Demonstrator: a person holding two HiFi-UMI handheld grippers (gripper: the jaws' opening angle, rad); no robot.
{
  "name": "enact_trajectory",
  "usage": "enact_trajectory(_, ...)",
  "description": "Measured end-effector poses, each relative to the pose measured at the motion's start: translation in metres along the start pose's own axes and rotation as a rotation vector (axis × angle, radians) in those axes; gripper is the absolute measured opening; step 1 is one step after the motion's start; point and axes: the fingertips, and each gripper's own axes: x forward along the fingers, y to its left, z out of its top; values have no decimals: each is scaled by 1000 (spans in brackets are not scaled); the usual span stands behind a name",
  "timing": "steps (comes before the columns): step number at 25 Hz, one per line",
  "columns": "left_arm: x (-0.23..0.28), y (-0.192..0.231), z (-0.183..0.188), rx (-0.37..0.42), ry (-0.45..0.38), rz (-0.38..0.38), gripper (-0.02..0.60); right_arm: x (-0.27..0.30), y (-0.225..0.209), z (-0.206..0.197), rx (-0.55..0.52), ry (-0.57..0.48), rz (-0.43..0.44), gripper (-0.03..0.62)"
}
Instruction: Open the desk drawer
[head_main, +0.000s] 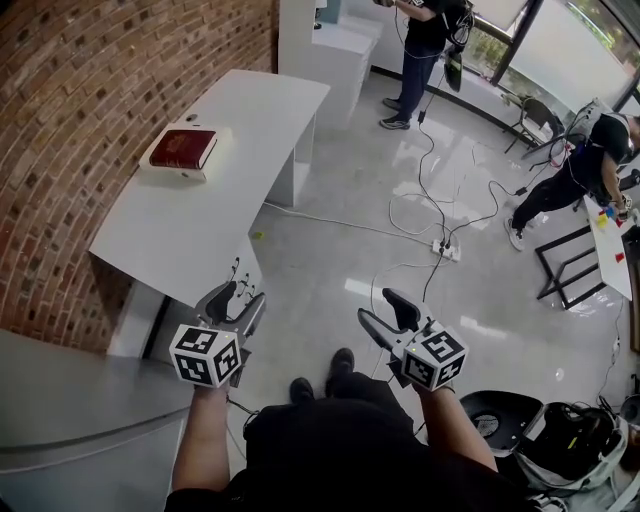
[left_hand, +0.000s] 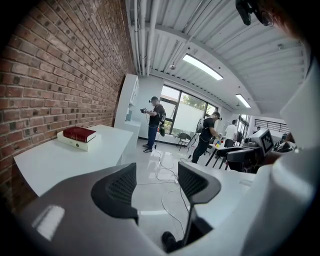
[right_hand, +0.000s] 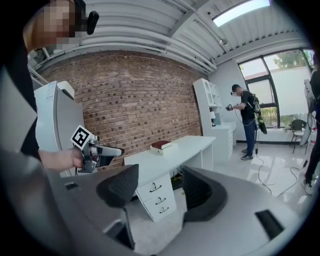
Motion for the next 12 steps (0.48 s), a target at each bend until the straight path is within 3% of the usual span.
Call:
enact_trajectory(7, 27, 8, 12, -2, 5, 48, 267, 26, -36, -2, 27, -6, 54, 278)
enact_trajectory(12, 66, 15, 34, -10, -7, 113, 267, 55, -87, 11, 19, 9, 113, 278)
